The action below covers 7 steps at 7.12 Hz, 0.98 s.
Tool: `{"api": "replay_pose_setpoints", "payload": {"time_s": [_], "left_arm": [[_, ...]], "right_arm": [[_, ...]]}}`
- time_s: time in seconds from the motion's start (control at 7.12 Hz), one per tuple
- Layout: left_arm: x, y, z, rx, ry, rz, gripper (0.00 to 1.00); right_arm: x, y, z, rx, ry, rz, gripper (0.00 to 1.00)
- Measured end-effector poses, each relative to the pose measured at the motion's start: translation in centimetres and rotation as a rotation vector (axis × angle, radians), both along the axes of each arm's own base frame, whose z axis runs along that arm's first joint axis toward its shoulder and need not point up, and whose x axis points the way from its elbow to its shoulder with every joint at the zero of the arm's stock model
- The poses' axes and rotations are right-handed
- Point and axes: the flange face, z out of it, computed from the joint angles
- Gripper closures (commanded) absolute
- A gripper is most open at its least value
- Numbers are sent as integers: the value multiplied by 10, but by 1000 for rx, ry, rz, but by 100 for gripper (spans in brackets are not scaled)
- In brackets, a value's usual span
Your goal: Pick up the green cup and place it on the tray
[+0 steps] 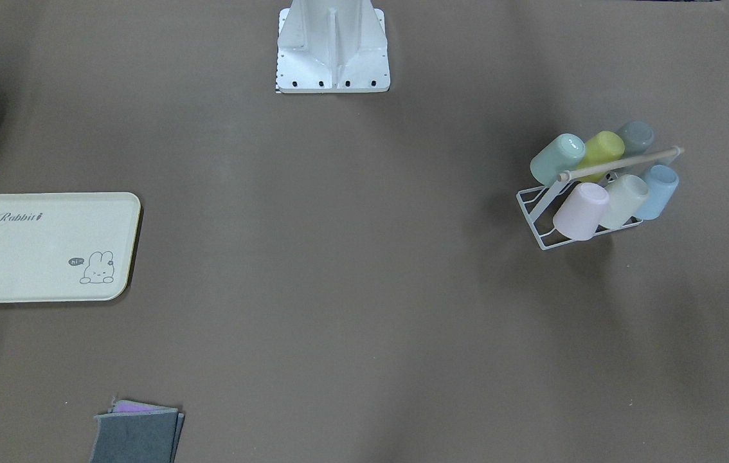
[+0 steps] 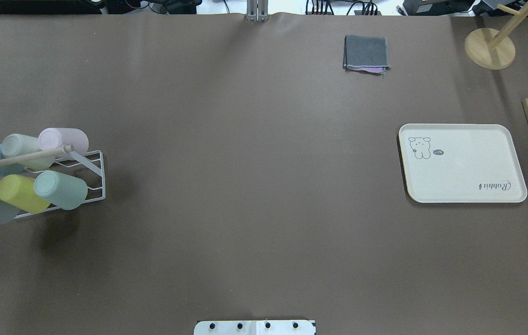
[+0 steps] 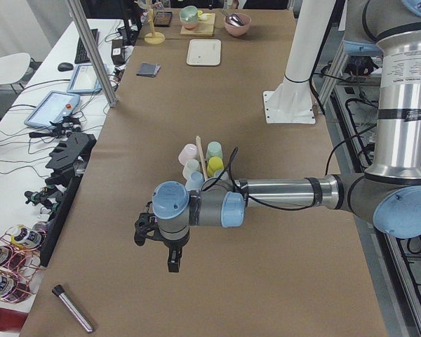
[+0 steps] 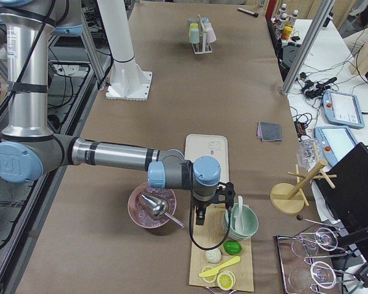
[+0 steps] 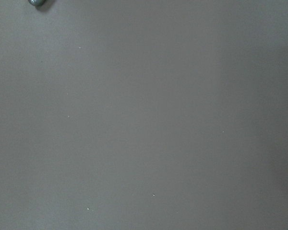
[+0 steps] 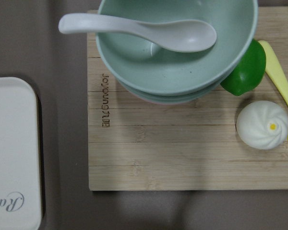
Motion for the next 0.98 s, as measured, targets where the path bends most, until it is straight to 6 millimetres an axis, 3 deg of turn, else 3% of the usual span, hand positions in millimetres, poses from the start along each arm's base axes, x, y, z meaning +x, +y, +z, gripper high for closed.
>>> {"api": "replay_pose_setpoints", "payload": {"time_s": [0.28,0.98], "left_arm": [[0,2,3,-3,-1,0,2],[0,2,7,-12,-1,0,2]], "right_arm": [[-3,-5,-9,14,-8,-2,0],[-43,-18,-53,2,-12,10,1]]}}
